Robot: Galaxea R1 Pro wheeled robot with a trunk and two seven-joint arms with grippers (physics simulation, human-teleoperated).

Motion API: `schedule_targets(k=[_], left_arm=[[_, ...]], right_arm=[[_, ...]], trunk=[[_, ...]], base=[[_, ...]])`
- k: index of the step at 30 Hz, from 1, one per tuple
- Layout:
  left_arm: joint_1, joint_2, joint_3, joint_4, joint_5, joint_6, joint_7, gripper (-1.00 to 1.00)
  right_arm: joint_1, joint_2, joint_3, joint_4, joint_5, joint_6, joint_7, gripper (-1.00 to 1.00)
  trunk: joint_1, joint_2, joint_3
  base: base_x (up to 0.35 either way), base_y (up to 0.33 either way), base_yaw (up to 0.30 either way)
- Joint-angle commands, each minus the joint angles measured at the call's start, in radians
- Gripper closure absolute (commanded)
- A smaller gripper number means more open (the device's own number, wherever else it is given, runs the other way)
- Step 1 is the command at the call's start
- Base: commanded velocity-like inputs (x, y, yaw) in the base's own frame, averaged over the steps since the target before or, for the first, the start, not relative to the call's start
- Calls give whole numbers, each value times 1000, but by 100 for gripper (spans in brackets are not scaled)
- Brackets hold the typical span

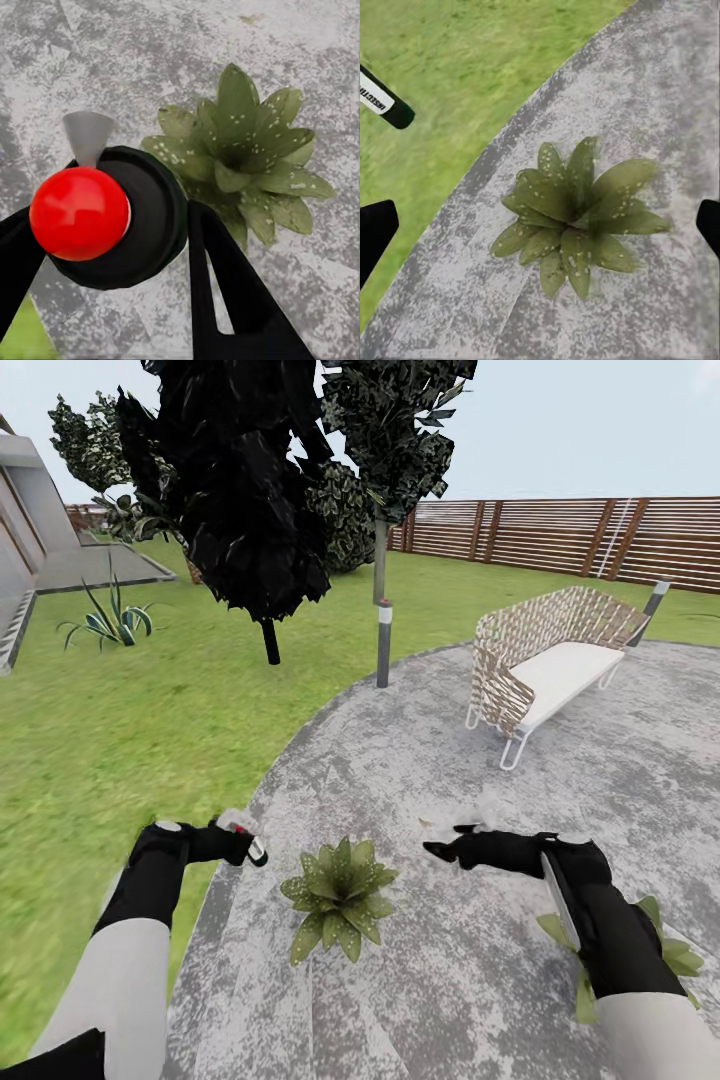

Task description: Pick up the pesticide atomizer in the garden and spray insectifuge to fully cover both potted plants in the garden.

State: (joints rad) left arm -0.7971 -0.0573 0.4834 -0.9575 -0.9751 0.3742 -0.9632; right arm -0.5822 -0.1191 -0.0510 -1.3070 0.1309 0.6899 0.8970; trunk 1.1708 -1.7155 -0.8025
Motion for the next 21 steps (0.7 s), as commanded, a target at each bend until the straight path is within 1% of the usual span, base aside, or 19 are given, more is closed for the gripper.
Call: schedule_targets(k=[1, 2, 3, 4, 5, 6, 7, 9, 16, 17, 21], left_arm=[[11, -5, 7, -1, 19, 6, 28, 100], [21, -7, 11, 0, 50, 3, 61, 100], [23, -7, 13, 0, 60, 2, 68, 100], [27, -7, 15, 0, 76, 1, 77, 100], [32, -6, 17, 0, 88, 0, 84, 100], [51, -6, 21, 1, 100, -2, 90, 100], [64, -5, 24, 1, 104, -2, 92, 100], [87, 2, 26, 2, 108, -5, 94, 100], [97, 9, 26, 21, 108, -10, 84, 100], [103, 15, 21, 21, 102, -15, 79, 100], [125, 18, 44, 23, 119, -10, 99, 100]], right_arm=[[-1, 1, -46, 0, 9, -7, -8, -100], [-1, 3, -91, 2, 10, -40, -35, -100], [0, 4, -102, 3, 10, -55, -45, -100], [0, 6, -117, 4, 10, -88, -71, -100], [1, 7, -127, 5, 10, -121, -103, -100], [2, 8, -137, 8, 10, -175, -174, -100], [2, 8, -140, 10, 10, -190, -201, -100], [2, 6, -144, 14, 10, -209, -230, -100], [3, -2, -147, 15, 6, -217, -241, -100], [-1, -8, -153, 21, 5, -211, -236, -100], [-1, -30, -176, 23, 5, -224, -258, -100]], trunk=[[0, 0, -1], [0, 0, -1], [0, 0, -1], [0, 0, -1], [0, 0, -1], [0, 0, -1], [0, 0, -1], [0, 0, -1], [0, 0, -1], [0, -1, 0], [0, -1, 1]], base=[[0, 0, 0], [0, 0, 0], [0, 0, 0], [0, 0, 0], [0, 0, 0], [0, 0, 0], [0, 0, 0], [0, 0, 0], [0, 0, 0], [0, 0, 0], [0, 0, 0]])
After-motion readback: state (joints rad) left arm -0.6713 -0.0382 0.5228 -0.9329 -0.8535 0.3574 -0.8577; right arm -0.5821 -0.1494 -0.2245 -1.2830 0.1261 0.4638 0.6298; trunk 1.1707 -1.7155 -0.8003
